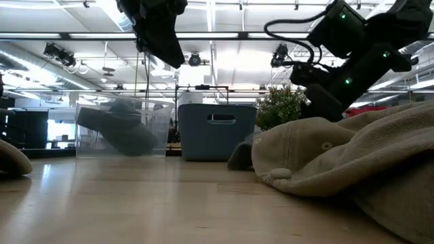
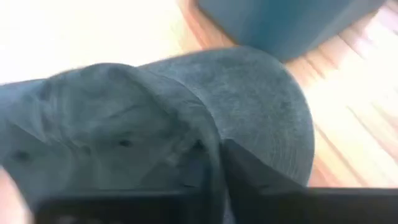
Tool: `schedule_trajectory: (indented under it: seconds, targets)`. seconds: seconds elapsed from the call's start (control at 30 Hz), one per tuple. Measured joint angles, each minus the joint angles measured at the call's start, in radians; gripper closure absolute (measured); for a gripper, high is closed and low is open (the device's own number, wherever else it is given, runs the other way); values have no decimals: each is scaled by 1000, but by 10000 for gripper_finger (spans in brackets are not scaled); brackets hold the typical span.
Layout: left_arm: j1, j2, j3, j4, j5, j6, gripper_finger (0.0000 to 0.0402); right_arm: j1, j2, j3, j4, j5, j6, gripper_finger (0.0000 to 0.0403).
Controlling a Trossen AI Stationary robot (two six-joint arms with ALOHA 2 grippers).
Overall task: Pick & Place hat
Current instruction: Put the left blue cap into the transparent bin
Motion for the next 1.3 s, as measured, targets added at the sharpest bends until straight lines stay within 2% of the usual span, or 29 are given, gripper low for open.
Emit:
schedule_trajectory:
  seconds: [0.03, 0.27, 0.53, 0.73, 0.83, 0.97, 1.07, 1.17, 1.3]
  targets:
    - [0, 0, 0, 2, 0, -18, 234, 1, -5, 10, -5, -1, 14, 387]
    - [-2, 4, 0, 107, -1, -119, 234, 29, -21, 168, -45, -4, 99, 390]
    - [-8, 4, 0, 243, 1, 59, 234, 78, -19, 333, -137, -59, 20, 395]
    - [-28, 7, 0, 289, 78, 80, 234, 72, -17, 341, -145, -41, 29, 394]
    - [-51, 45, 0, 310, 85, 84, 234, 60, -4, 340, -148, -41, 37, 394]
    - [-68, 128, 1, 359, 77, 88, 234, 50, 10, 341, -141, -26, 35, 394]
    - [-72, 178, 0, 366, 30, 88, 234, 48, 15, 341, -147, -14, 31, 394]
    - [-71, 207, 0, 366, -12, 88, 234, 49, 15, 341, -144, -14, 25, 394]
    - [-70, 222, 0, 359, -14, 90, 235, 50, 15, 341, -147, -41, 13, 394]
